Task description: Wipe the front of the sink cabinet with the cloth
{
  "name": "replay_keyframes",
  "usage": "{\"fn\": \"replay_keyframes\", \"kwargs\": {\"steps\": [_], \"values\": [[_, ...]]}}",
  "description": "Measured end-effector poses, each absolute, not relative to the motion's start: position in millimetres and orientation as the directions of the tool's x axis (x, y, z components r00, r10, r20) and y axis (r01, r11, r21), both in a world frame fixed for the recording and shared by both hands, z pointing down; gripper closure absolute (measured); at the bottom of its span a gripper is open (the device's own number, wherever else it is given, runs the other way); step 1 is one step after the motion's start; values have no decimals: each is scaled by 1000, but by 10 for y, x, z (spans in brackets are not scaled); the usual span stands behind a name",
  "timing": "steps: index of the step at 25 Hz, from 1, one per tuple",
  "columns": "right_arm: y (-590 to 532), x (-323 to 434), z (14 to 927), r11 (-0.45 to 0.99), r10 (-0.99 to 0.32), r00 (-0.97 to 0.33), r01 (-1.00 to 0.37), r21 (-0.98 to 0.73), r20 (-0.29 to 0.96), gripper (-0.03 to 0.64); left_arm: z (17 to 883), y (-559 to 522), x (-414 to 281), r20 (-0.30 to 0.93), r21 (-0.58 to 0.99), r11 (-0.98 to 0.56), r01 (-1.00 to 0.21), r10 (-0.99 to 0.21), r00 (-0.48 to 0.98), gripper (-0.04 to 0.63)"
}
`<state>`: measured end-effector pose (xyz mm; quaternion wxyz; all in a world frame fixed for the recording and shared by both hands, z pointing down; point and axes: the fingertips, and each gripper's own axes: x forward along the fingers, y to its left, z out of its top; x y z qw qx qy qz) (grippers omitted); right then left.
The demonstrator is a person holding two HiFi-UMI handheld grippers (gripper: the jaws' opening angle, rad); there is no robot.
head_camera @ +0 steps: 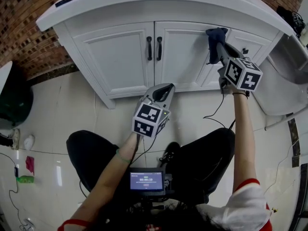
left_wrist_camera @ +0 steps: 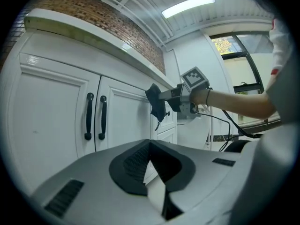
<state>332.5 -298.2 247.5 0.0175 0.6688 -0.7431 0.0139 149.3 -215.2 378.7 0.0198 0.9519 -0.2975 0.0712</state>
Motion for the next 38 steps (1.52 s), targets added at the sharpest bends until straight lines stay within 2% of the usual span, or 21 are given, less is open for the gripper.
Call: {"fn": "replay_keyframes", "kwargs": {"steps": [4, 7, 16, 27, 38], "values": [[-2971, 3535, 2262, 54, -998, -53, -998, 26, 14, 555, 3737, -2089, 1518, 146, -20, -828, -561, -558, 817, 575], [-2995, 3655, 2420, 23, -999, -22, -1000, 18, 49, 555, 3784, -2075, 1515, 162, -16, -827, -562, -557, 815, 575], [-3084, 3721, 3706, -17, -958, 5, -999, -40, 287, 555, 3948, -2143, 1453, 201, -2, -819, -574, -563, 802, 575], [-3127, 3743, 5319, -85, -812, 34, -995, -61, 583, 555, 4229, -2284, 1346, 245, 18, -807, -590, -569, 785, 575], [-3128, 3716, 6374, -154, -669, 67, -987, -50, 740, 555, 4468, -2502, 1129, 277, 37, -780, -624, -592, 757, 575]]}}
